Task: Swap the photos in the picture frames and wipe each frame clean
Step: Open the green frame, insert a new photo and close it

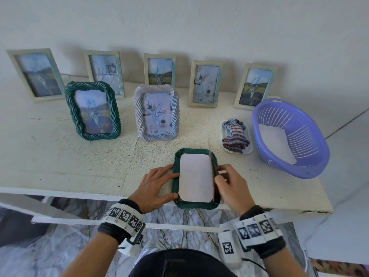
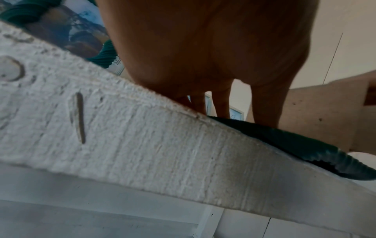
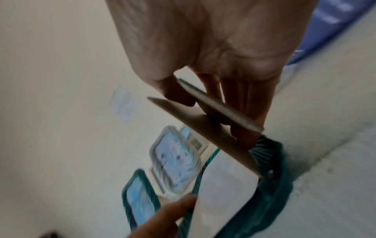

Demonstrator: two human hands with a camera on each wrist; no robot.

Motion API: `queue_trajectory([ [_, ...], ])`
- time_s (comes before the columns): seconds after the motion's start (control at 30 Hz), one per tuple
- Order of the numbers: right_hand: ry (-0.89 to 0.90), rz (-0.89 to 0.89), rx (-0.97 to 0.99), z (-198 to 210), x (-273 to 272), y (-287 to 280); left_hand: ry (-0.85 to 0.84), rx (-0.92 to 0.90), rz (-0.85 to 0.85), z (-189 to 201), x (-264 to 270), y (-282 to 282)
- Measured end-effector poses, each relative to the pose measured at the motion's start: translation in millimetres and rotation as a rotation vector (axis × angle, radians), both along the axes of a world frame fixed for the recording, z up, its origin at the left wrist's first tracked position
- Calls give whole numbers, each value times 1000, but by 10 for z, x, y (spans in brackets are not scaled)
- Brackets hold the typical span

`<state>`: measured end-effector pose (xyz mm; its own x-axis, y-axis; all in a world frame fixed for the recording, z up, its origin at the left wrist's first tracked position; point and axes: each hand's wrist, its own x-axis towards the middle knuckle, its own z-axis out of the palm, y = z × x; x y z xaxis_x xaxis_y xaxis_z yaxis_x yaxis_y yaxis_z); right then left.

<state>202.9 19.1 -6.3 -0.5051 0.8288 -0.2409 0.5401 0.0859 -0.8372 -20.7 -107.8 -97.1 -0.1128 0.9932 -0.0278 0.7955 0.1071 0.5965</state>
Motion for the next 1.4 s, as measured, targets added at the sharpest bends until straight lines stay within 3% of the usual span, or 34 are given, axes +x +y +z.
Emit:
queue_trajectory([
  [0.17,335,-219,-326,8,330,103,0,-3,6,-13,6,1],
  [0.23,390,-237,-336,80,438,124,-6,-3,14,-14,9,0],
  [0.33,248,-198,-121,207,578,175,-5,-2,12,-24,7,-6],
  [0.47,-290,-44,361,143,656,201,-9,7,14,-37,3,-5],
  [0.57,-494,24,421,-13,578,178,-10,7,11,-40,0,-7],
  [0.87,-740,81,480,-276,439,74,-5,-5,15,-10,8,-4],
  [0.97,-760,59,540,-282,408,49,-8,-10,21,0,20,0],
  [1.07,-601,91,676,-278,290,4,-12,-7,25,-2,18,-3],
  [1.2,-421,405,695,-295,61,-127,-5,-1,23,4,19,1],
  [1.3,-469,553,648,-312,-72,-188,1,5,22,-5,17,4],
  [1.4,-511,586,664,-354,-133,-194,-3,8,25,-15,14,7],
])
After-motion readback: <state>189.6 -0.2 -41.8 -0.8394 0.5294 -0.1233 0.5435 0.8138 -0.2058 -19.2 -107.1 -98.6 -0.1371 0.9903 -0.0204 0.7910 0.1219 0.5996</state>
